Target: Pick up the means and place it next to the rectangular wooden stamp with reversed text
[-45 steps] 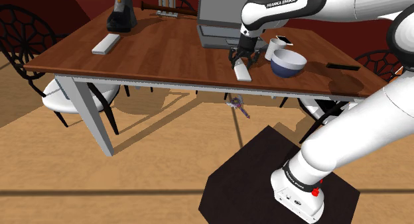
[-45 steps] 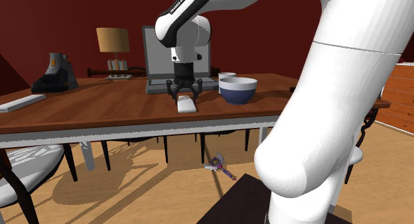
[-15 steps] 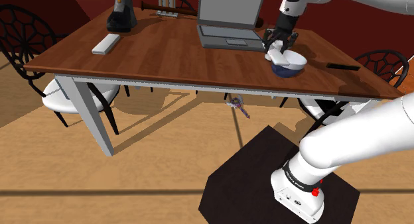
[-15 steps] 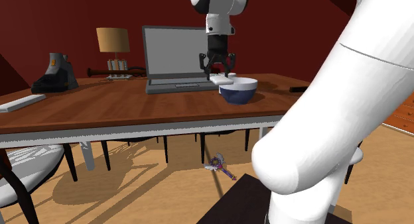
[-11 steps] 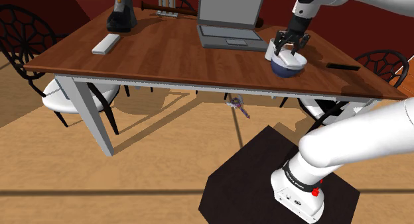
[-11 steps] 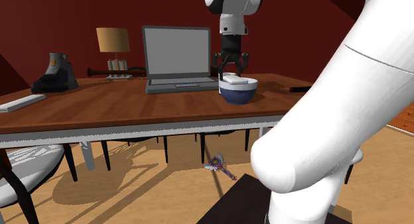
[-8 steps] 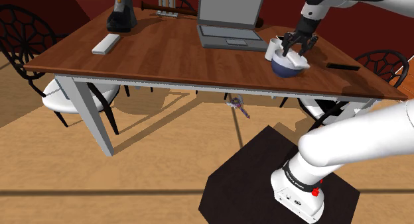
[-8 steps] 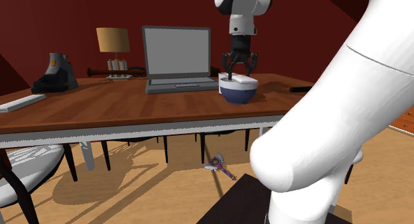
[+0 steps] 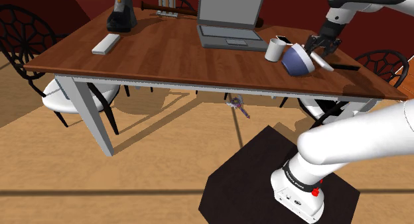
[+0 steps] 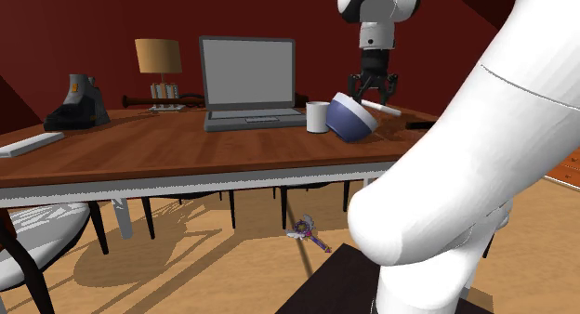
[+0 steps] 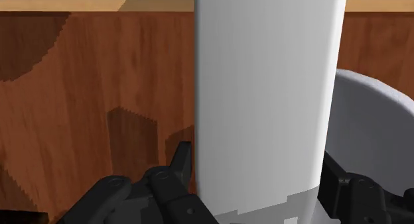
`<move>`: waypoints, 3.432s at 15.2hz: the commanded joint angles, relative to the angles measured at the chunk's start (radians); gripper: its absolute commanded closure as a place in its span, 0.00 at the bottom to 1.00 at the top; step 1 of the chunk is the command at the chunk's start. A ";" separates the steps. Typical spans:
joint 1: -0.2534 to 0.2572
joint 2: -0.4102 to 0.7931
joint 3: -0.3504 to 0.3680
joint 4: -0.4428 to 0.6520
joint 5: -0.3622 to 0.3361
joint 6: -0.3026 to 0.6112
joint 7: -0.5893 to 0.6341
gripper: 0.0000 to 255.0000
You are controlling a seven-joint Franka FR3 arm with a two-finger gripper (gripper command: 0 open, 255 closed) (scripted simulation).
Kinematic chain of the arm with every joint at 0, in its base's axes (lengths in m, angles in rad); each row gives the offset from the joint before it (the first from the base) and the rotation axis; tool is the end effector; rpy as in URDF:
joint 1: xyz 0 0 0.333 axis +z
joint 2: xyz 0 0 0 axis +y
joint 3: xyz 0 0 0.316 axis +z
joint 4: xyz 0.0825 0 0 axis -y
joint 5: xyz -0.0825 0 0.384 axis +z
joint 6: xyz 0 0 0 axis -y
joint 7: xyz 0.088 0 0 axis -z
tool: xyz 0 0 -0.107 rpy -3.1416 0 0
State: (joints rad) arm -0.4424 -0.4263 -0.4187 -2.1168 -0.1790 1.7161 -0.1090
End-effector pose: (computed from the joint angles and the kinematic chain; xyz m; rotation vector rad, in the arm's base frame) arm 0.2524 -0.3584 0.5672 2.9511 -1.0627 -0.0129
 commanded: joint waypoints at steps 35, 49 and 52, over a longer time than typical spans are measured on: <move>-0.510 0.893 -0.485 0.788 0.530 -0.085 -1.022 1.00; -0.471 0.892 -0.480 0.626 0.536 0.067 -1.036 1.00; -0.471 0.892 -0.480 0.626 0.536 0.067 -1.036 1.00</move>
State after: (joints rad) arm -0.9133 0.4655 -0.8990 -1.4910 0.3567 1.7832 -1.1444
